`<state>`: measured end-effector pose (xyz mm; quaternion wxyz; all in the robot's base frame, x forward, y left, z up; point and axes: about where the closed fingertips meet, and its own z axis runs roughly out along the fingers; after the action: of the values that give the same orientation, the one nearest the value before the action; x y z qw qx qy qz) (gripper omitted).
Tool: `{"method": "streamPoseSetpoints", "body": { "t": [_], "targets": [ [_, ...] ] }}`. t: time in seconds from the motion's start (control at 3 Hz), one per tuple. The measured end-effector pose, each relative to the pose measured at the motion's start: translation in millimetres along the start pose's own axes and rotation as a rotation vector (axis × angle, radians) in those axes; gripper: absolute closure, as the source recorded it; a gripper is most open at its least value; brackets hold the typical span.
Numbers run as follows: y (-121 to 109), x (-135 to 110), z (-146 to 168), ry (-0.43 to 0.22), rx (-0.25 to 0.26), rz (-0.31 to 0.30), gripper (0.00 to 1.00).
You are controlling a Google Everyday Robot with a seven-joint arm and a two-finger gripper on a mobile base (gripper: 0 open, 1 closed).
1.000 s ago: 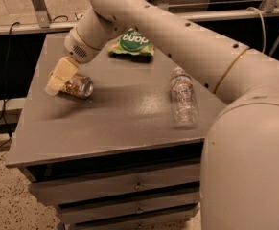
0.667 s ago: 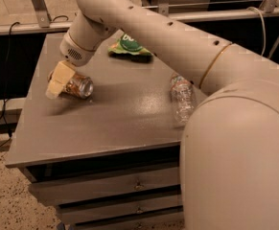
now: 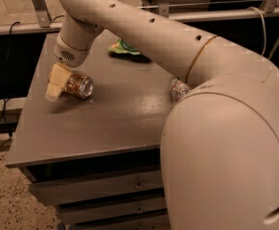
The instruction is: Place orange can upright
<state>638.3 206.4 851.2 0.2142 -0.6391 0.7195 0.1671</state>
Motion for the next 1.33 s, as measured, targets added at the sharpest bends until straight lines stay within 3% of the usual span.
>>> {"method": "streamPoseSetpoints", "body": {
  "t": [0.67, 1.33],
  "targets": [
    [1, 1, 9, 0.168, 0.061, 0.022, 0.00],
    [2, 0, 16, 0.262, 0.093, 0.027, 0.40]
  ]
}}
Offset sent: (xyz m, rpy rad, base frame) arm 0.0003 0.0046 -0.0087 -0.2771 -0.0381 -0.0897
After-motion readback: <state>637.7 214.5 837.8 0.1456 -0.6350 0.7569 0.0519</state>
